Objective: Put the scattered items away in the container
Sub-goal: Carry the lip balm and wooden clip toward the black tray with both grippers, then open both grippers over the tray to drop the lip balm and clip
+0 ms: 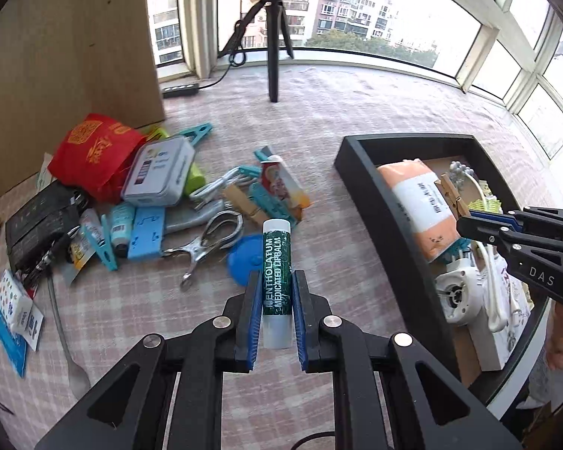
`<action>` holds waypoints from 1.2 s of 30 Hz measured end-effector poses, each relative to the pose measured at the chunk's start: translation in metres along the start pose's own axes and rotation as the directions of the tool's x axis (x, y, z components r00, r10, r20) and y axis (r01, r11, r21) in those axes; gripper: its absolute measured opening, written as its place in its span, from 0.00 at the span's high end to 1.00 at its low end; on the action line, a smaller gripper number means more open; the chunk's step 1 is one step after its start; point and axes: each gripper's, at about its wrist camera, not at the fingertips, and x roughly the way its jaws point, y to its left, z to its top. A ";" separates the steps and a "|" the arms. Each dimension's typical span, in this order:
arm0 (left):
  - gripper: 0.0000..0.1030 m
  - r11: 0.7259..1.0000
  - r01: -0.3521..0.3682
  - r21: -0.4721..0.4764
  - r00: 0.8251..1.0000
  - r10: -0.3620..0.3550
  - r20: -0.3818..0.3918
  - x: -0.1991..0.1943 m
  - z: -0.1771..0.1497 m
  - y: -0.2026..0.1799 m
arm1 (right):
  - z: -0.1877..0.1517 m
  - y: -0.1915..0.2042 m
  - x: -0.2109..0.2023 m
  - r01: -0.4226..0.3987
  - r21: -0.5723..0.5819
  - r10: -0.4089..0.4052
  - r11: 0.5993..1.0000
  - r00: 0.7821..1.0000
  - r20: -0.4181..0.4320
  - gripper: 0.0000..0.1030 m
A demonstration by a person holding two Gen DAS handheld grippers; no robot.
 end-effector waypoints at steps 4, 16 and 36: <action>0.86 0.995 0.051 0.081 0.999 -0.051 0.001 -0.001 0.008 -0.044 | -0.011 -0.040 -0.016 0.047 0.078 -0.048 0.996 0.999 0.012 0.89; 0.86 0.945 0.192 0.263 0.981 -0.187 -0.047 0.002 0.019 -0.163 | -0.059 -0.130 -0.038 0.147 0.276 -0.150 0.950 0.989 -0.009 0.89; 0.59 0.936 0.146 0.320 0.988 -0.154 0.000 -0.009 0.017 -0.177 | -0.053 -0.122 -0.039 0.123 0.258 -0.131 0.958 0.991 0.013 0.77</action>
